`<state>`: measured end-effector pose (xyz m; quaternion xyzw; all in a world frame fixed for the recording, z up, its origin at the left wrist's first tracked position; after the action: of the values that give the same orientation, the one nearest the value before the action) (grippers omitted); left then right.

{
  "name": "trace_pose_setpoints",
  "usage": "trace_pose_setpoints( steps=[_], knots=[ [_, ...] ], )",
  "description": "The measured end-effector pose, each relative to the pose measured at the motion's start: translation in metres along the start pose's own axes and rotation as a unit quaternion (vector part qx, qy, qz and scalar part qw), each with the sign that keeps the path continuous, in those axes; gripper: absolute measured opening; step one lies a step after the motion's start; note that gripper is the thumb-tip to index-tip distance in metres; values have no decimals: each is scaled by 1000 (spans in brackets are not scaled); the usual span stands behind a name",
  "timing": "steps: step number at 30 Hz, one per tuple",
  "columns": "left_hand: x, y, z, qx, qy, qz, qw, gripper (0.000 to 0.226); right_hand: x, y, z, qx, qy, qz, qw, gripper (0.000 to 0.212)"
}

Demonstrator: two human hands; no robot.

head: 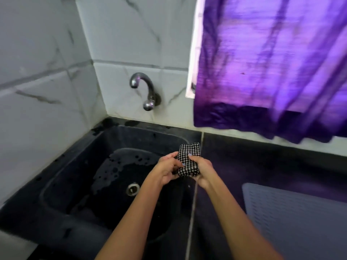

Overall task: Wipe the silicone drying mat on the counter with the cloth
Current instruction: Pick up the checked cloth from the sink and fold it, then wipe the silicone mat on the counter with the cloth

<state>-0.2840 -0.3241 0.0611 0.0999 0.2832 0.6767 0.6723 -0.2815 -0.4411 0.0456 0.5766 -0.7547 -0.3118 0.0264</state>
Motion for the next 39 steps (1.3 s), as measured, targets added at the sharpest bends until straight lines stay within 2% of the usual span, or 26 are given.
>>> trace_pose_setpoints(
  steps=[3,5,11,13,16,18,20,22,23,27,29,31,34,36,39],
  knots=[
    [-50,24,-32,1,-3,-24,1000,56,60,23,-10,76,-23,45,996,39],
    [-77,37,-51,-5,-2,-34,999,58,95,39,-15,103,-40,57,992,51],
    [-141,81,-110,-56,-61,-79,993,50,189,76,-13,90,-127,41,987,44],
    [-151,90,-129,-54,-108,-84,989,41,215,85,-9,52,-129,55,989,36],
    [-154,94,-153,-66,-227,-60,970,30,245,96,-9,13,-88,102,991,36],
    [-151,92,-159,-157,-344,-6,926,28,256,100,-14,42,-33,159,986,41],
    [-147,91,-162,-247,-438,37,864,32,263,106,-24,116,90,250,957,48],
    [-146,87,-167,-290,-506,30,812,41,261,118,-31,183,258,319,893,50],
    [-146,83,-170,-299,-536,14,789,45,256,125,-32,204,336,330,858,51],
    [-146,64,-178,-311,-662,-47,680,53,225,134,-14,253,588,318,699,62],
    [-145,56,-184,-317,-704,-64,632,55,213,127,5,255,669,289,635,63],
    [-142,51,-190,-331,-735,-71,588,56,207,119,28,237,708,256,615,59],
    [-136,43,-199,-364,-761,-78,532,57,205,107,62,221,718,231,619,51],
    [-135,41,-201,-375,-760,-77,524,57,207,103,71,220,726,223,612,50],
    [-136,39,-204,-381,-752,-73,533,59,210,99,70,233,717,221,619,49]
  ],
)
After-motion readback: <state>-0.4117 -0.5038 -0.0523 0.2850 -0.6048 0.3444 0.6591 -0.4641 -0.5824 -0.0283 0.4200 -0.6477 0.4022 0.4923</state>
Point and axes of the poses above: each hand's wrist, its own y-axis away from the middle knuckle, its own x-axis out of the back of the hand, z = x × y, the point moved 3 cm from there along -y, towards the middle knuckle, and after that the axes turned 6 degrees about z, right-handed, at the moved point
